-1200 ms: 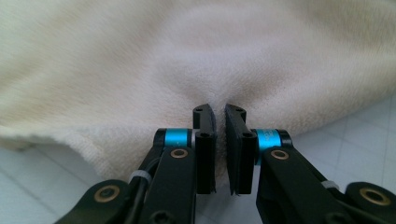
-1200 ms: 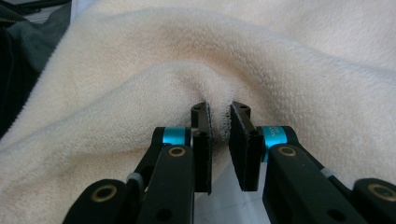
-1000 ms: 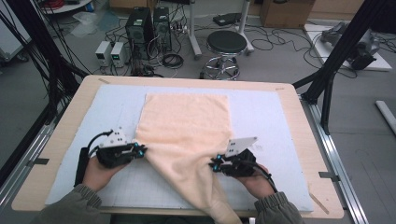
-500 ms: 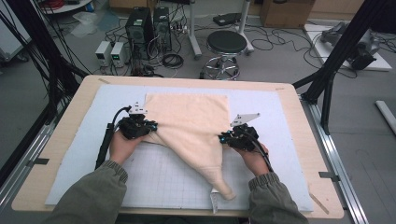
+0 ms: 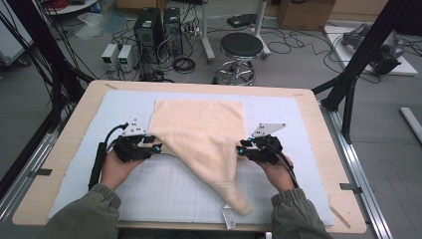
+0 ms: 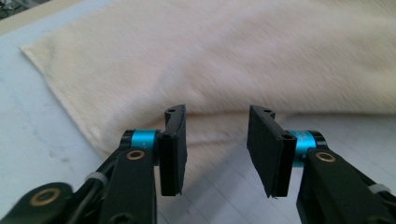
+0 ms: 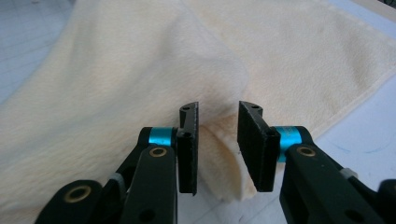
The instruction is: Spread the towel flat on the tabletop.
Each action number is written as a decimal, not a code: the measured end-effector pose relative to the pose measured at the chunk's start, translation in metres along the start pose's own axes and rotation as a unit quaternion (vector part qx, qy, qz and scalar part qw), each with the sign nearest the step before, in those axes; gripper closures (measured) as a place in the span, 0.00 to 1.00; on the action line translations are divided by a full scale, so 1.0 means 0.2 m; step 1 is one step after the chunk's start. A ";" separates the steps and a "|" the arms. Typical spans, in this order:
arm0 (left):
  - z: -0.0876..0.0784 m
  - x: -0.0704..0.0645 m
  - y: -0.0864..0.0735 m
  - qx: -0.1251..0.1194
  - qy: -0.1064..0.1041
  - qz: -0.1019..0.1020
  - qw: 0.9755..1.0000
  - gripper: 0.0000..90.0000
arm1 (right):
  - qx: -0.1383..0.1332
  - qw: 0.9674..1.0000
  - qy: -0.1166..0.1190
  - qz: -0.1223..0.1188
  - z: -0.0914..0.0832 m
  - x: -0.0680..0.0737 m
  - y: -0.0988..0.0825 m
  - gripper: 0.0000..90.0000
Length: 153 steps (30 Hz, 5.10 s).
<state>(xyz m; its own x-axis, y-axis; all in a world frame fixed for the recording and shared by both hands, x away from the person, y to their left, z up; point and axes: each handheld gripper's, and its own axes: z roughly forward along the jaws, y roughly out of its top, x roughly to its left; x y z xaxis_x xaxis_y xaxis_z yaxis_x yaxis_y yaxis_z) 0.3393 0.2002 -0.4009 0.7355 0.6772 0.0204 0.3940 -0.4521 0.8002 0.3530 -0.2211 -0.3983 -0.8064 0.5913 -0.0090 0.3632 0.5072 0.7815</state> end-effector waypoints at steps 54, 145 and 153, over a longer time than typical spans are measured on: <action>-0.48 0.01 -0.05 -0.041 0.016 0.010 0.999 0.97 | -0.006 0.998 0.049 -0.048 -0.01 0.18 -0.01 0.61; -0.12 0.02 -0.13 0.039 -0.010 0.042 0.998 0.94 | 0.039 0.991 0.096 -0.090 0.16 0.20 0.06 0.94; -0.40 -0.15 -0.08 -0.002 -0.018 0.070 0.997 0.94 | -0.015 0.987 0.111 -0.116 -0.10 0.36 0.09 0.94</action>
<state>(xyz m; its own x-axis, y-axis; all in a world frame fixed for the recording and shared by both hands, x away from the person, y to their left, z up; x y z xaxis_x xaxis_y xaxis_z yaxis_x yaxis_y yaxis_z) 0.2679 0.2333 -0.3661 0.8023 0.5865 0.1108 0.2835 -0.5378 0.7940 0.2922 -0.1821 -0.3723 -0.9498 0.3080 -0.0559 0.1456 0.5929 0.7920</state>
